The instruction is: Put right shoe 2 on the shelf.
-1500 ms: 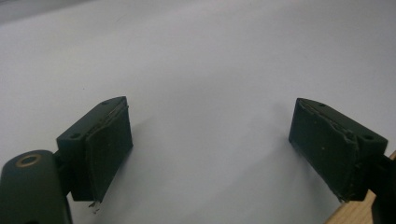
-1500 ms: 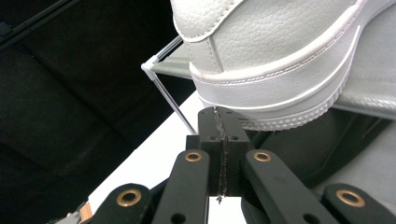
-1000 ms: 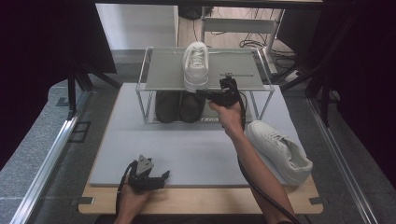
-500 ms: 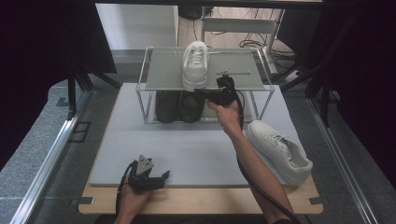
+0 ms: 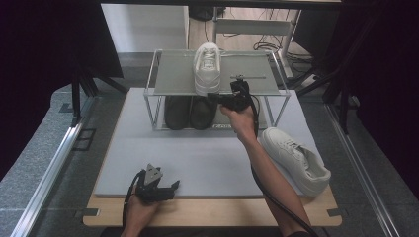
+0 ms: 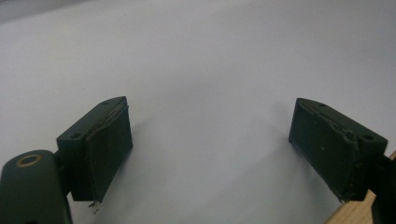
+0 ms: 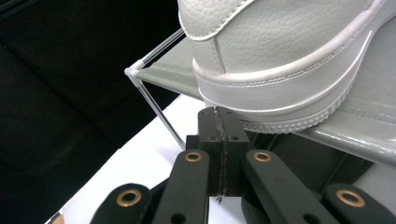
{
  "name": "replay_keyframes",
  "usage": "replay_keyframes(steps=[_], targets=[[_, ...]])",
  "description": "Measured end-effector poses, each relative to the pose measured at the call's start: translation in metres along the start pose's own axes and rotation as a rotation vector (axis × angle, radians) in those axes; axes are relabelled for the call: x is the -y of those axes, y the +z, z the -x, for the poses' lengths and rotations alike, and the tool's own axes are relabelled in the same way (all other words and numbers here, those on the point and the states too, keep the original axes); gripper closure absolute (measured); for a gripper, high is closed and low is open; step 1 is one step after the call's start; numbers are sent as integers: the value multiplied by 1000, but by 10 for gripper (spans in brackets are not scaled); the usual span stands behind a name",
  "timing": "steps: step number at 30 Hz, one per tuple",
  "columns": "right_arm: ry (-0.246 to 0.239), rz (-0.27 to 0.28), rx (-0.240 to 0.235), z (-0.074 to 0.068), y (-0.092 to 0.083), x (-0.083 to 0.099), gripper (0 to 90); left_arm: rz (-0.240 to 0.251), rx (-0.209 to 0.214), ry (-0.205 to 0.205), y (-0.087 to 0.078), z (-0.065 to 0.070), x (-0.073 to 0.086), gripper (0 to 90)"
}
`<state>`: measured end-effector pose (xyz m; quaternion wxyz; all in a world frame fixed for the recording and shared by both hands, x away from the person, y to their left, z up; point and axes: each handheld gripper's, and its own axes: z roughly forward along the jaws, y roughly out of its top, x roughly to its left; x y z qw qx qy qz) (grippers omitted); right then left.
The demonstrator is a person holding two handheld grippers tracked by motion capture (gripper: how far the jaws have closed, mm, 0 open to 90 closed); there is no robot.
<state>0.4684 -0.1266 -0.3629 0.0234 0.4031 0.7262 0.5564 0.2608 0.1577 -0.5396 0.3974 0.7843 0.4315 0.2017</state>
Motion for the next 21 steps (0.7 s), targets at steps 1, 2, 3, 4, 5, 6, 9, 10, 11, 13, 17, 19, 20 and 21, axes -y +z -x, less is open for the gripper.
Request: replay_keyframes(steps=[1,2,3,4,5,6,9,10,11,13,17,19,20,21], targets=[[2,2,-1,0,1,0,895,0,0,0,0,0,0,130],[0,3,0,0,1,0,895,0,0,0,0,0,0,131],[1,0,-1,0,1,0,895,0,0,0,0,0,0,131],[0,-1,-4,0,1,0,894,0,0,0,0,0,0,131],[-2,-5,-5,0,0,0,888,0,0,0,0,0,0,131],[-6,-8,-6,0,0,0,874,0,0,0,0,0,0,131],[-18,-11,-3,-3,-1,0,820,0,0,1,0,0,0,131],[-22,-12,-4,-4,-1,0,794,0,-1,1,0,0,0,131],[-29,-10,-6,-5,-1,0,761,0,-1,1,0,0,0,130],[-48,-10,-3,-8,-2,2,689,0,-1,2,0,0,0,131],[-119,-23,33,-13,-4,6,543,0,-1,3,0,0,0,130],[-169,-26,57,-14,-6,8,490,0,-1,2,0,0,0,131],[-206,-33,72,-15,-8,10,460,0,-1,1,0,0,0,131],[-227,-35,83,-16,-8,11,441,0,-1,1,0,0,0,130]])
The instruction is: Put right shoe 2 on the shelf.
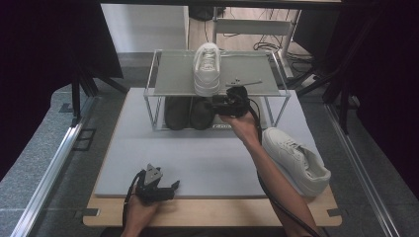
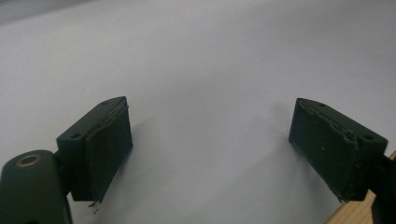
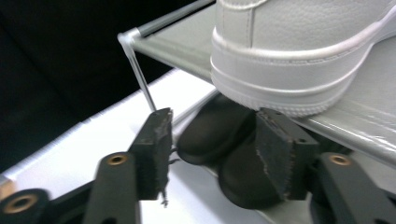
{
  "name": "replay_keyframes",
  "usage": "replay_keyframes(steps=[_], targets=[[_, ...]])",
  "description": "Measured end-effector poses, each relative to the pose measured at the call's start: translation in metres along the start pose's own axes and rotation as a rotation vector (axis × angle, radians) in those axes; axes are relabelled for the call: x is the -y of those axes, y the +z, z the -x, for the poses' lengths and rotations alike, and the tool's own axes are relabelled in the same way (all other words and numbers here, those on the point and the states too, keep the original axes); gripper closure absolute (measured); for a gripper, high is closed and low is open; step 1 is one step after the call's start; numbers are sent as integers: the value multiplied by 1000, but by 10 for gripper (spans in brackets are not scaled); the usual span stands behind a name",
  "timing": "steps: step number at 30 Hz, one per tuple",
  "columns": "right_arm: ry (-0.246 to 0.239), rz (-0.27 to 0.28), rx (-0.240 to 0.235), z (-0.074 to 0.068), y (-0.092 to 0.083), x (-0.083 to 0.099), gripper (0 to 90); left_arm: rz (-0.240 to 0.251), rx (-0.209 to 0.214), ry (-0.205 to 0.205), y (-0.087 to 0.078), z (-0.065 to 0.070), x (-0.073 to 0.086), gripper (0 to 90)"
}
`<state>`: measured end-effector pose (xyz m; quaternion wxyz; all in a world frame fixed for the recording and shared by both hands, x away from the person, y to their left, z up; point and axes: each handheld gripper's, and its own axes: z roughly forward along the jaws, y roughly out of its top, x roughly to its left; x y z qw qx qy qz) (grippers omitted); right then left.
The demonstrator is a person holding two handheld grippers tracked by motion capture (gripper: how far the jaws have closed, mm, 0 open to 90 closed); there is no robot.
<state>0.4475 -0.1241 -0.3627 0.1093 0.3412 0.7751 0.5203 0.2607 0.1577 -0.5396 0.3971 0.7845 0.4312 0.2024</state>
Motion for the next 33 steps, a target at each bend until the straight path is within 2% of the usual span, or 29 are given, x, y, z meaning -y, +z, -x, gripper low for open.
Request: replay_keyframes(steps=[2,6,7,9,15,19,23,27,33], targets=[[-57,-7,29,-2,-3,3,384,0,0,0,0,0,0,130],[-97,-1,23,-3,-8,7,313,0,1,1,0,0,0,130],[-119,4,20,-3,-9,9,284,0,0,0,0,0,0,130],[-146,-1,45,-5,-11,12,260,2,0,-3,0,0,0,130],[-185,-42,66,-8,-16,24,179,-1,1,-1,0,0,0,130],[-175,-40,75,-8,-23,31,138,-2,0,1,0,0,0,130],[-146,-45,60,-7,-32,38,123,-1,0,1,0,0,0,131],[-145,-39,46,-7,-40,45,66,-1,0,2,0,0,0,130],[-123,-58,22,-5,-51,55,64,0,0,1,0,0,0,131]])
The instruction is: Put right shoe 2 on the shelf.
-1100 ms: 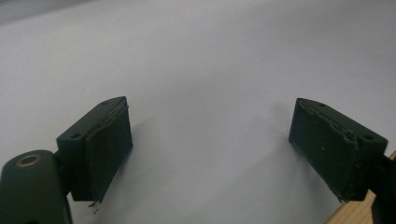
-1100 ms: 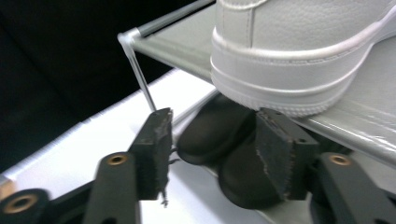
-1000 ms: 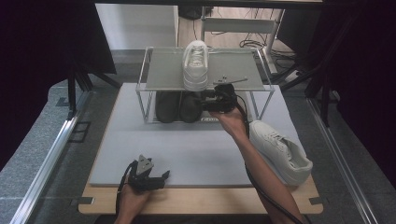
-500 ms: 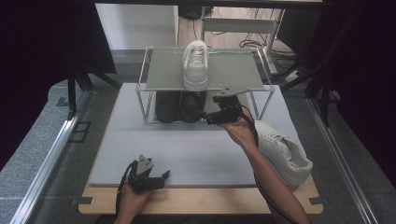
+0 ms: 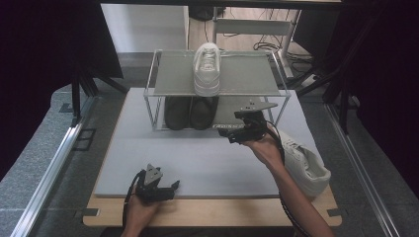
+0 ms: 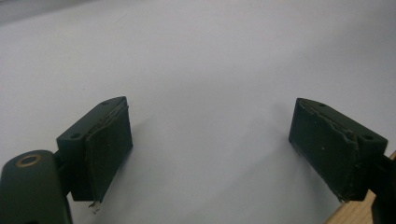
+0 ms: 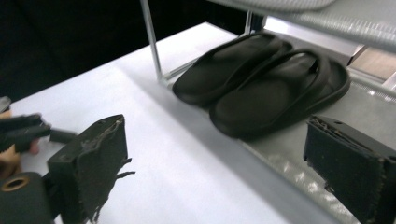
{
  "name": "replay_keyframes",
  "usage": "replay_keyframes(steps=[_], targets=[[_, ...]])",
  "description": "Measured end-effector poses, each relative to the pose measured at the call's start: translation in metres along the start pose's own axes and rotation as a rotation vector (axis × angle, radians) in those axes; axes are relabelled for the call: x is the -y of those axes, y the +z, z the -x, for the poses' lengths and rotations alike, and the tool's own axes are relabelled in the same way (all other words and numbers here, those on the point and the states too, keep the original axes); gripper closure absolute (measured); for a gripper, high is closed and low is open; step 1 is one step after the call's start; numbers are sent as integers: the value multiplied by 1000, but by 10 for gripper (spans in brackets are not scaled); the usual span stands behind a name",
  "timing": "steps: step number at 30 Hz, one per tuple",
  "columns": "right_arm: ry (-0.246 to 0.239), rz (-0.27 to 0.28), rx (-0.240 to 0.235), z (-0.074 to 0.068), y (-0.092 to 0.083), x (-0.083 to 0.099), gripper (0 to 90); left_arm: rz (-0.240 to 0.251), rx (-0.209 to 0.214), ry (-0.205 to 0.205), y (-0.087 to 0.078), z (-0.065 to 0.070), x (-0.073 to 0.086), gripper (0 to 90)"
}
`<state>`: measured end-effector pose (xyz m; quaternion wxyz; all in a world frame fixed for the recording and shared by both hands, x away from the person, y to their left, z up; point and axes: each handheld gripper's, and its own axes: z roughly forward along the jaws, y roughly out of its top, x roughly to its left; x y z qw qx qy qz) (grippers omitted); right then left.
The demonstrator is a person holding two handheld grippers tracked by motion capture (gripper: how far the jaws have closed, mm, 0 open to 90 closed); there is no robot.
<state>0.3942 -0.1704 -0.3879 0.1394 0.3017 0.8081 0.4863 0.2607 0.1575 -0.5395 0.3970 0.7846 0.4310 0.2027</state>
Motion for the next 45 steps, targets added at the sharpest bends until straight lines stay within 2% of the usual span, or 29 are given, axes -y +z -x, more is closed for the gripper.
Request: replay_keyframes(steps=[7,13,19,22,26,33,38,43,45], targets=[[-3,-10,-15,1,-13,12,76,0,0,-3,0,0,0,131],[27,-55,-22,2,-23,24,106,0,-1,-1,0,0,0,131],[66,-69,-23,3,-32,36,106,0,0,1,0,0,0,131],[65,-78,-12,3,-38,43,121,0,-1,1,0,0,0,131],[76,-91,-8,6,-48,51,236,-1,-1,1,0,0,0,131],[103,-124,41,17,-65,68,470,0,-1,1,0,0,0,131],[139,-151,41,27,-77,76,644,-1,-1,-2,0,0,0,131],[167,-182,77,37,-93,79,768,0,-1,-2,0,0,0,131],[160,-189,95,41,-100,80,806,-1,-1,-2,0,0,0,131]])
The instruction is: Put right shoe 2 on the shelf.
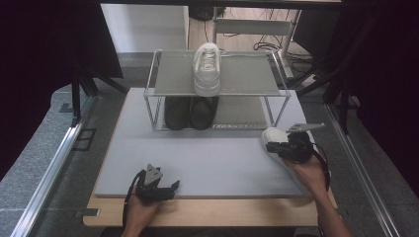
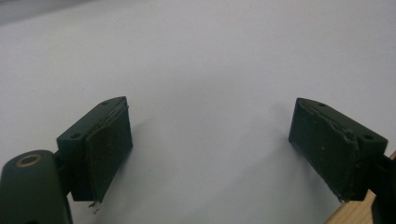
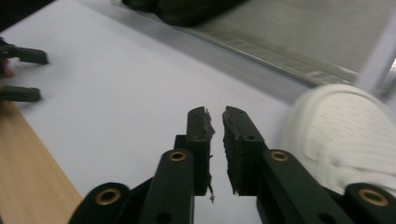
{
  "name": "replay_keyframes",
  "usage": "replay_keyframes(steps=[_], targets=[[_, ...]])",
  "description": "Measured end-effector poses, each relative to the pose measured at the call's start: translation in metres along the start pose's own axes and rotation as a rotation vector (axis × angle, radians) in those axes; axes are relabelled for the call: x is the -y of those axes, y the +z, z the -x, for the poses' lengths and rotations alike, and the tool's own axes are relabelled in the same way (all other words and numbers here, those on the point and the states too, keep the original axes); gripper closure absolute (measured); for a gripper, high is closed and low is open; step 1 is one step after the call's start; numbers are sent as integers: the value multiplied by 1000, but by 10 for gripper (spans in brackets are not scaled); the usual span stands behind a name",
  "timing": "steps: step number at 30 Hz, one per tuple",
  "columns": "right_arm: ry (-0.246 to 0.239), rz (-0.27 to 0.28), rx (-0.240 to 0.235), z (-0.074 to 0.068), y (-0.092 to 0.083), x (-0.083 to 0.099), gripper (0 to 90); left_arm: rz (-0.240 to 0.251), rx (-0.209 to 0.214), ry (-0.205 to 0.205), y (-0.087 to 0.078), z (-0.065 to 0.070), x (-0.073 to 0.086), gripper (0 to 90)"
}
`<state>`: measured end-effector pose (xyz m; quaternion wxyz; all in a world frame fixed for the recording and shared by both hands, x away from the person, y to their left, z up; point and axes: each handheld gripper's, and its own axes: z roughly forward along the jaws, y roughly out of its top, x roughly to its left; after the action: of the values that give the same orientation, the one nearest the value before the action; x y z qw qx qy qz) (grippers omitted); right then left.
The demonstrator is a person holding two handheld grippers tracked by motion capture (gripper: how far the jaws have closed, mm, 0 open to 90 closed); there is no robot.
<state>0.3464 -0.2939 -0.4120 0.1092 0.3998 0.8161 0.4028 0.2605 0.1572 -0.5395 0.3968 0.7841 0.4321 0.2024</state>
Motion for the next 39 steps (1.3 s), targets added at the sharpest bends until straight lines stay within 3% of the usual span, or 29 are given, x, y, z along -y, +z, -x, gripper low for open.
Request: replay_keyframes(steps=[7,19,25,34,39], targets=[[32,-4,70,20,-26,3,886,0,0,0,0,0,0,131],[91,-40,241,69,-62,20,895,0,-2,-3,0,0,0,131],[135,-55,297,93,-66,35,896,-1,-3,-2,0,0,0,131],[200,-101,301,117,-56,60,895,-1,-4,-3,0,0,0,131],[218,-125,270,123,-49,68,896,-1,-4,-3,0,0,0,131]])
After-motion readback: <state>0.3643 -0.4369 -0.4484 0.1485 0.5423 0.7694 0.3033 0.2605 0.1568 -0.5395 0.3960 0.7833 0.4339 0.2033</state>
